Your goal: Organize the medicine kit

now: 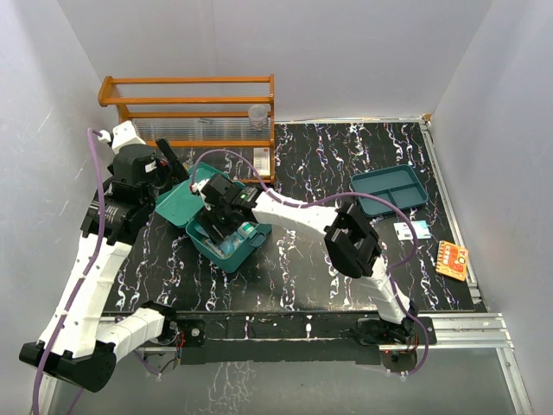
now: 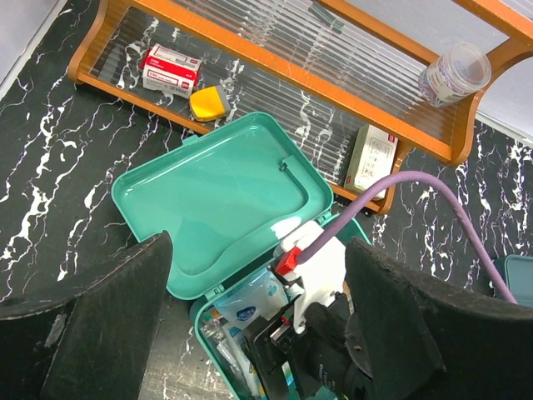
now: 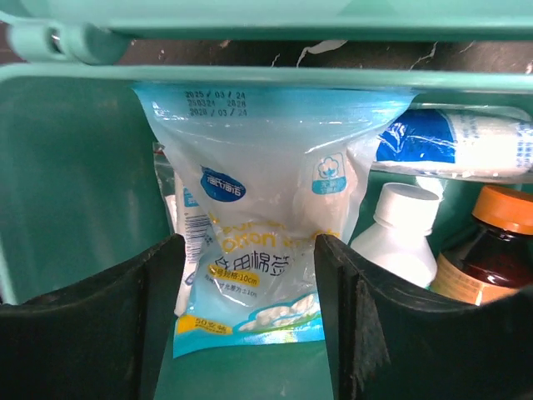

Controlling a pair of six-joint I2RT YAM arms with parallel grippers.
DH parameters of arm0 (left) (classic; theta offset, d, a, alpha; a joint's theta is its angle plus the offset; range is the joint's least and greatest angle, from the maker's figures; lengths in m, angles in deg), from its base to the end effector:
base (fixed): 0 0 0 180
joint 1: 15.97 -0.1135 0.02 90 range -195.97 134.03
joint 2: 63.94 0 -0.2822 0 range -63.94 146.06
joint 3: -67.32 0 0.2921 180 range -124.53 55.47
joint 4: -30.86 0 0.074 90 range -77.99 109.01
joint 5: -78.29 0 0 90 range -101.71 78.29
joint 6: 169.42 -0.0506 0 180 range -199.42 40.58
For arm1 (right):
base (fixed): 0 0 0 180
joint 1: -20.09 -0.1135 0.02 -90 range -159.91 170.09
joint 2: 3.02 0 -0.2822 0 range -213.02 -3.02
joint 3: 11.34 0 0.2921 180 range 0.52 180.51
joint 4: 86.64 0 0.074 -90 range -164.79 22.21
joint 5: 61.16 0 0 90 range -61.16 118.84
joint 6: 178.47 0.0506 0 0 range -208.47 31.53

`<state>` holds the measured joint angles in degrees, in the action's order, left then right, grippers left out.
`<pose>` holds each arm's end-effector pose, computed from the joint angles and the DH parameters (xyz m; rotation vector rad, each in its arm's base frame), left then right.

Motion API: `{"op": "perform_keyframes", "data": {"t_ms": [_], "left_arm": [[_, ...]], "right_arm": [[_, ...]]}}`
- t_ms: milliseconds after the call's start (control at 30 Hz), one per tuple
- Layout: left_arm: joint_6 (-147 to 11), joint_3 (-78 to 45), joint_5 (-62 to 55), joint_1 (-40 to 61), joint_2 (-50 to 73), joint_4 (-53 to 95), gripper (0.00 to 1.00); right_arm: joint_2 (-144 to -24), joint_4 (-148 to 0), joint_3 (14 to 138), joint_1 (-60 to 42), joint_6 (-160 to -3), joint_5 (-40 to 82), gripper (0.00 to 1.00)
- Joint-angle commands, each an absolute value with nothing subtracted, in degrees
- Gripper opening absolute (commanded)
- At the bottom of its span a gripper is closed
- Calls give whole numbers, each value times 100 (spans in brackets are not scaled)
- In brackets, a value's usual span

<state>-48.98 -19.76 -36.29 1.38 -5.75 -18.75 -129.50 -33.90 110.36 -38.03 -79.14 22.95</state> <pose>0.2346 -0.0513 0.4520 -0.4954 1.8355 -0.1517 0.2838 0.4661 0.2112 -1.1406 2.4180 0.5467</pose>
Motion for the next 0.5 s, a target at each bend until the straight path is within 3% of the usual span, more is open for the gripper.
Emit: {"op": "perform_keyframes", "data": {"t_ms": [0,267,467], "left_arm": [[-5019,-2131,-3638,119,-593,-1800,84],[-5241,-2135,-3287,118,-597,-1416,85],[-5591,-1619,-2459,118,-737,-758,87]], "right_arm": [[-12218,-3364,11519,-3704,-7489,2508,63],[-10736,-3816,10550,-2891,-6903,2546,67],[-9336,-4010,9010,-1515,-6191,3340,67]]}}
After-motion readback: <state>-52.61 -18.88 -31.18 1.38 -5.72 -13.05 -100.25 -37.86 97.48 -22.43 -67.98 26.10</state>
